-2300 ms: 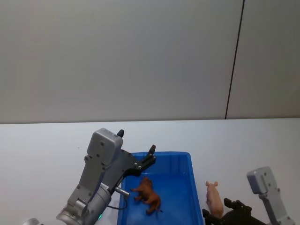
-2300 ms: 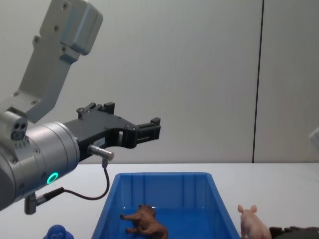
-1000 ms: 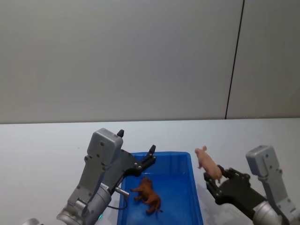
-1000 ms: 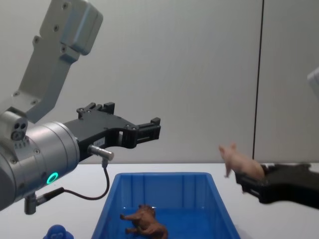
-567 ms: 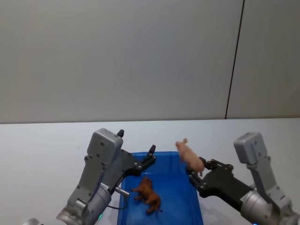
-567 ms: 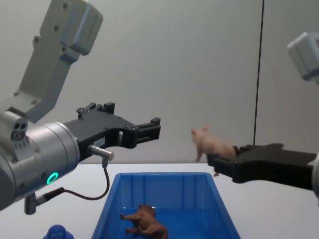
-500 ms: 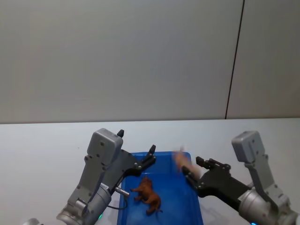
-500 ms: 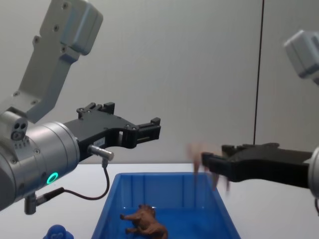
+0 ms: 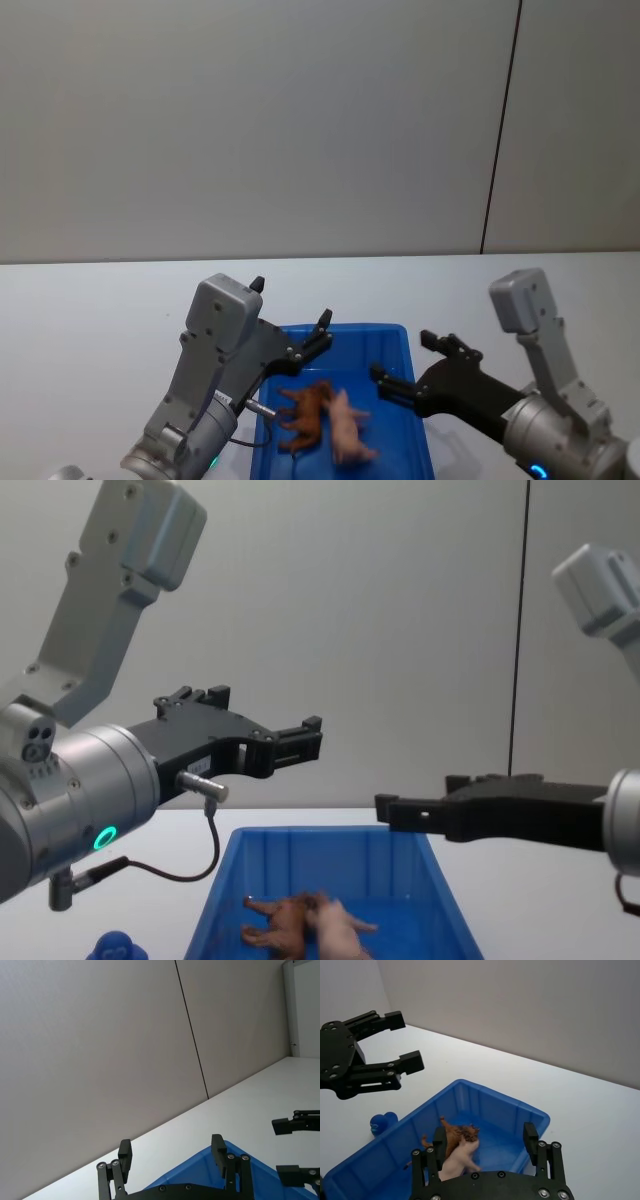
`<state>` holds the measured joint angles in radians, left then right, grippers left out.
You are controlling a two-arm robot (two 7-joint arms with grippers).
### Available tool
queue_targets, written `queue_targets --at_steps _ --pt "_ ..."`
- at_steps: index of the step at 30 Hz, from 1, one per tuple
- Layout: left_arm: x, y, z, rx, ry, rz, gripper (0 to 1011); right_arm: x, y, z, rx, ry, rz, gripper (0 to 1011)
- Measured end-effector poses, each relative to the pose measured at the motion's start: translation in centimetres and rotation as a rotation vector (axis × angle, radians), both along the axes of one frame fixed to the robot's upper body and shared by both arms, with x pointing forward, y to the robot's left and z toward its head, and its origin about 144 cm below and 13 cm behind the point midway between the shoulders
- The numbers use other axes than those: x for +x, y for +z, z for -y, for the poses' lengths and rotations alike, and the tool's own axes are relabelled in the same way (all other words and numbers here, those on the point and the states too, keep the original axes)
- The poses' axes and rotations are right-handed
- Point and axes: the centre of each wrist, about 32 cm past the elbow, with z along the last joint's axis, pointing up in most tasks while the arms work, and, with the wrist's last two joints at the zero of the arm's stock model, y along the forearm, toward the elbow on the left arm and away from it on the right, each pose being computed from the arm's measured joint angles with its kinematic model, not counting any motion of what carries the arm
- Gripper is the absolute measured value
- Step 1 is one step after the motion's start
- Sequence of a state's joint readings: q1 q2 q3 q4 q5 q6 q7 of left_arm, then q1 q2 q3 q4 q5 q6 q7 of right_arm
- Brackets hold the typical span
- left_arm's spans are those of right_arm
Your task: Pick up the two dolls from the table and place them into the box.
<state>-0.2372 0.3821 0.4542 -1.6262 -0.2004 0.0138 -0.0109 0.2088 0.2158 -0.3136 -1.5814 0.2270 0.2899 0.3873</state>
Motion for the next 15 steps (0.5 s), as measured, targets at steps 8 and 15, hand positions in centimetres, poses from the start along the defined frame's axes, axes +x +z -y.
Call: queue_targets --at_steps 8,15 --pt "0.0 0.0 0.0 0.0 0.0 0.0 1001 -0.2 -0.2 2.1 -0.002 -0.03 0.015 1001" --pt "0.0 0.0 0.0 0.0 0.0 0.0 1002 -0.9 -0.7 4.0 -0.011 -0.053 0.028 1001"
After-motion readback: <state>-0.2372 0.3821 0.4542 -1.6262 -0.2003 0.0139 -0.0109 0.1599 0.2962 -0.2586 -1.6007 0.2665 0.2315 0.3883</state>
